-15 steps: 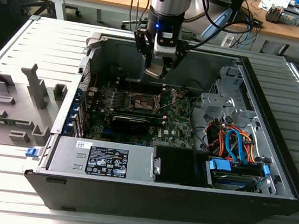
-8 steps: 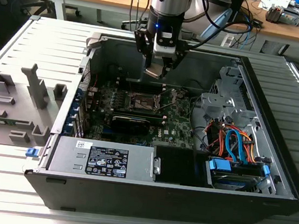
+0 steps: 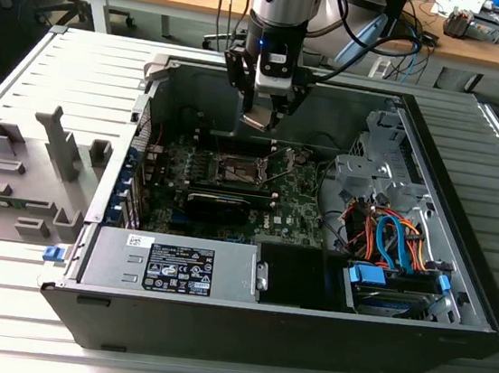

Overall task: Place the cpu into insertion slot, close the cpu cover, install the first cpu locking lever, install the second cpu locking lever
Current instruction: 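Place the cpu into insertion slot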

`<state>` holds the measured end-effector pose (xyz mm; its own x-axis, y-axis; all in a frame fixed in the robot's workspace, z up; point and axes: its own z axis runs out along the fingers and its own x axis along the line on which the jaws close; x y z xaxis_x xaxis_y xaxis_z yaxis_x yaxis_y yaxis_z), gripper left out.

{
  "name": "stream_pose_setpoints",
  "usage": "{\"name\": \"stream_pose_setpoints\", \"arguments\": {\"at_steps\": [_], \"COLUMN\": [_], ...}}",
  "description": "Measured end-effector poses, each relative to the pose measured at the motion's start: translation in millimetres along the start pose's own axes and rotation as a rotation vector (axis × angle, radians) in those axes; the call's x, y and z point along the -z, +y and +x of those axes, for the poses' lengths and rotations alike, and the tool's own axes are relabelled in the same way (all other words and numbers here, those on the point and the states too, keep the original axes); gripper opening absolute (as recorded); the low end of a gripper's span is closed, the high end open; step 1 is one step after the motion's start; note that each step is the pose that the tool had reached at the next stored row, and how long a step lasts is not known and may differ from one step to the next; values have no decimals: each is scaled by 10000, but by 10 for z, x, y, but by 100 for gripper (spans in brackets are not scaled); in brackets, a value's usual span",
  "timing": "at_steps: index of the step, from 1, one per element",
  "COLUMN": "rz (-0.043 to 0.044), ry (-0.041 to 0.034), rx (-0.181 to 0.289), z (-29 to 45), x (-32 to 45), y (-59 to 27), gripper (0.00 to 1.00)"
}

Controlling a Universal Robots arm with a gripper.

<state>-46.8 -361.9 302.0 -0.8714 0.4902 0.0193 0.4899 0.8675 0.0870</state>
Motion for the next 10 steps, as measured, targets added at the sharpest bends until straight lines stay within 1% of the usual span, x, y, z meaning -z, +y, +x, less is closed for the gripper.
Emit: {"name": "stream_pose_setpoints", "arguments": {"at_steps": [10], "rz": [-5], "ry": [-21], "rx": [-239], "z": [0], "x": [0], "y": [0], "gripper": [54]}}
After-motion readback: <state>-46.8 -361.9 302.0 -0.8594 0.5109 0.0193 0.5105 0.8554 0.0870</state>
